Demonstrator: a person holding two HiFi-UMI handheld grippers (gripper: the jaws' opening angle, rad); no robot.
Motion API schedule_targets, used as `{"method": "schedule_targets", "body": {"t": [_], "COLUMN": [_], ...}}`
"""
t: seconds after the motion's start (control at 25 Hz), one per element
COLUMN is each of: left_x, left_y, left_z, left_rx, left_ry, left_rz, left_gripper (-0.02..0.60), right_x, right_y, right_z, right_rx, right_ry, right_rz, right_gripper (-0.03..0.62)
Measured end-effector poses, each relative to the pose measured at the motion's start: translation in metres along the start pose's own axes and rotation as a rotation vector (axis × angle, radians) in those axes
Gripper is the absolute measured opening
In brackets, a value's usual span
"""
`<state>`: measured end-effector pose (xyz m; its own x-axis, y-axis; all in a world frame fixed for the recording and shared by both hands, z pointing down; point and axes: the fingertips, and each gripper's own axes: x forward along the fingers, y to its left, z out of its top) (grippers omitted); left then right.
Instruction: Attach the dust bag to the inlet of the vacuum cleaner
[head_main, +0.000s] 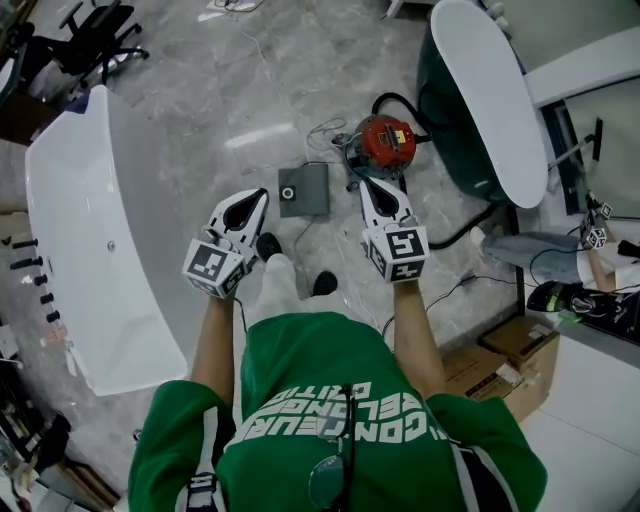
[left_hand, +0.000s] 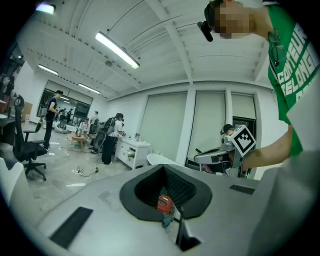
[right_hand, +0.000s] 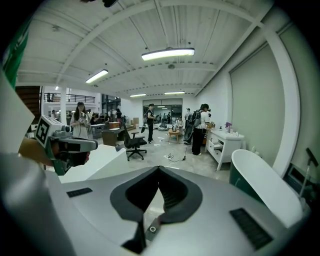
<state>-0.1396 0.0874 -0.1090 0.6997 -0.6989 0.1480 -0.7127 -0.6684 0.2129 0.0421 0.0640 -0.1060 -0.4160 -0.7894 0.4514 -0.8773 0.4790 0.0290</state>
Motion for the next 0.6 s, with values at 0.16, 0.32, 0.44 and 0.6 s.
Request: {"method": "schedule_targets", "body": {"t": [0.16,0.32,0.44,0.6], "left_x": [0.028,0.039,0.047,0.06], "left_y": [0.038,0.063,0.08,0.093], "left_z": [0.001,0.0,0.002,0.006], "left_rx": [-0.003,-0.019,-0.001,0.004], "left_ry": [-0.015,-0.001,0.009,0.004], "left_rz": [-0.067,-0.116,-0.144,-0.146], "left_gripper": [0.003,0.003,0.003,0.003], "right_x": [0.045,0.076,0.103,0.127], "right_y": [0.0,0.014,0.022,0.02], "right_z": [0.01,0.022,0.033,0.042], "right_rx": [-0.012,-0.016,-0.026,-0.04], "right_ry": [0.019,0.028,0.022,0.016], "right_rz": [-0.018,-0.019,-0.011,0.003], "right_gripper": [0.006,0.006,0.006,0.006]}}
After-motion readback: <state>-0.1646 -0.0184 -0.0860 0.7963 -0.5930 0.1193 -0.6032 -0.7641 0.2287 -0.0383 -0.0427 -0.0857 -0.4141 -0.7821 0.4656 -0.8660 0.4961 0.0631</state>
